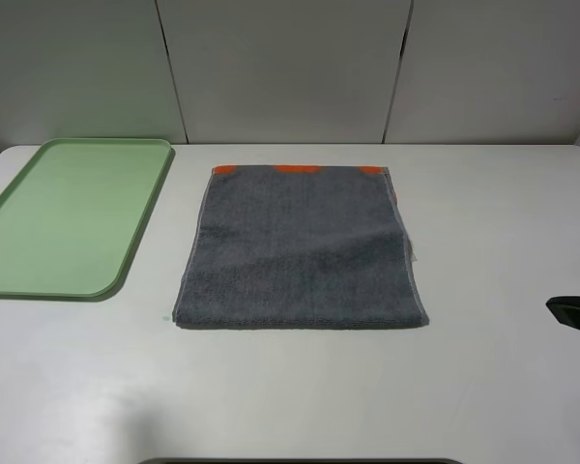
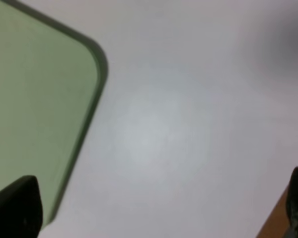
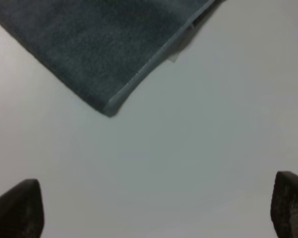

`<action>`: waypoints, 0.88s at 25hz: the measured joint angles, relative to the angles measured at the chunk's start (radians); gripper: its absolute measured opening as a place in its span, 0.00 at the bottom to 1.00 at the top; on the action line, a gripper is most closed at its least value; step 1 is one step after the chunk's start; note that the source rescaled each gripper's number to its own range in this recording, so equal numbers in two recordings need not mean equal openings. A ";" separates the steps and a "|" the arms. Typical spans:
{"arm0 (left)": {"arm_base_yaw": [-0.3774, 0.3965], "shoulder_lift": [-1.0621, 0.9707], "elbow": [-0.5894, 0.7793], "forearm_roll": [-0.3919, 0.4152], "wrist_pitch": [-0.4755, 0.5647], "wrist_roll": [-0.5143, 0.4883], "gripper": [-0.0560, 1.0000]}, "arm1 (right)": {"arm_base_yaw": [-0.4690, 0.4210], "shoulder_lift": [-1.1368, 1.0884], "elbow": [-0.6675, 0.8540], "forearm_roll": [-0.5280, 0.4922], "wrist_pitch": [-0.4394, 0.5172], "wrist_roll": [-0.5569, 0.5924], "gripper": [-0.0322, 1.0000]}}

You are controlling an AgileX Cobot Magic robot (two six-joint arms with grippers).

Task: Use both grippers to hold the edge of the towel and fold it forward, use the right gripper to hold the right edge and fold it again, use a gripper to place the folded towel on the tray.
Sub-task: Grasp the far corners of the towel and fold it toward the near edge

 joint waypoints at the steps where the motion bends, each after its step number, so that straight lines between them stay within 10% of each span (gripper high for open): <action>1: -0.009 0.000 0.000 0.011 -0.001 -0.009 0.99 | 0.000 0.024 0.000 0.007 -0.007 -0.027 1.00; 9: -0.019 0.000 0.000 0.031 -0.017 -0.052 0.99 | 0.000 0.217 0.000 0.100 -0.068 -0.329 1.00; 22: -0.019 0.032 0.000 0.058 -0.127 -0.053 0.99 | 0.000 0.534 -0.003 0.180 -0.324 -0.468 1.00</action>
